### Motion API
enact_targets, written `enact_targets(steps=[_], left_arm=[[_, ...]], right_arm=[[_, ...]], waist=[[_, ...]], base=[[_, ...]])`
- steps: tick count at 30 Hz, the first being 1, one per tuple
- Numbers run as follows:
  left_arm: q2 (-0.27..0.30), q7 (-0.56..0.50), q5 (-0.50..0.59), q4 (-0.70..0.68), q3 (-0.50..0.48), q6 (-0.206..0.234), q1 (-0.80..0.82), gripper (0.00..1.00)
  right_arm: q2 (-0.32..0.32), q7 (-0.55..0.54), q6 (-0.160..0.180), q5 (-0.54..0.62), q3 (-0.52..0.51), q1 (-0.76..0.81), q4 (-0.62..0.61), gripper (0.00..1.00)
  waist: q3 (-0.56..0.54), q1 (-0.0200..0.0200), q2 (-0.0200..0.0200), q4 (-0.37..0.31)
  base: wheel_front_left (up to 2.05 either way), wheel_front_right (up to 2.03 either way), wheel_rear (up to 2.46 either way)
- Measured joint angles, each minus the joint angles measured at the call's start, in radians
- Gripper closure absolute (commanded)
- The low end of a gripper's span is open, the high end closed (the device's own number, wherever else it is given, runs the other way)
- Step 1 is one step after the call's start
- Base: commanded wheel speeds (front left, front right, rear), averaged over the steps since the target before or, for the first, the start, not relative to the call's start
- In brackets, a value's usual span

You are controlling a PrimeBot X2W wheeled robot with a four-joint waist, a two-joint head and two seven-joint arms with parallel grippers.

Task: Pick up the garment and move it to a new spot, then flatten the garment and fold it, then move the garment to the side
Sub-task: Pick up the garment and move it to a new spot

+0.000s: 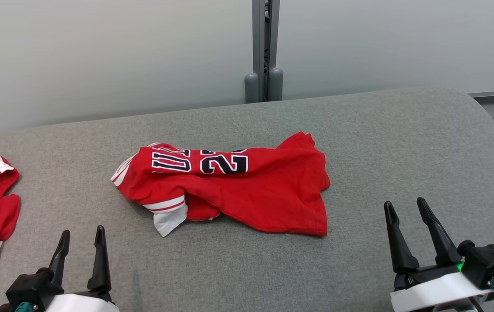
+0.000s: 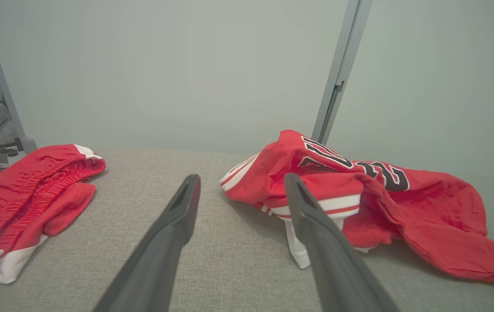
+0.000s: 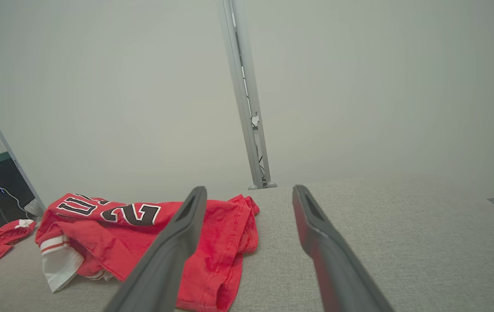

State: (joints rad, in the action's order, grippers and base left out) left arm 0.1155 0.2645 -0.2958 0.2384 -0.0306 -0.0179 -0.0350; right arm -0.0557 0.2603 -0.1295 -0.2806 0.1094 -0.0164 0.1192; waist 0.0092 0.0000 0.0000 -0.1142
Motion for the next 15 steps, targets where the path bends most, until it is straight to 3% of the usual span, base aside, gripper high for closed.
enact_targets(steps=[15], left_arm=[[-0.042, 0.000, 0.059, 0.051, -0.060, -0.061, 0.042, 0.00]], right_arm=[[0.001, 0.000, 0.000, -0.012, 0.009, -0.007, 0.024, 0.00]], waist=[[-0.003, 0.0000, 0.0000, 0.014]], base=[[0.00, 0.00, 0.00]])
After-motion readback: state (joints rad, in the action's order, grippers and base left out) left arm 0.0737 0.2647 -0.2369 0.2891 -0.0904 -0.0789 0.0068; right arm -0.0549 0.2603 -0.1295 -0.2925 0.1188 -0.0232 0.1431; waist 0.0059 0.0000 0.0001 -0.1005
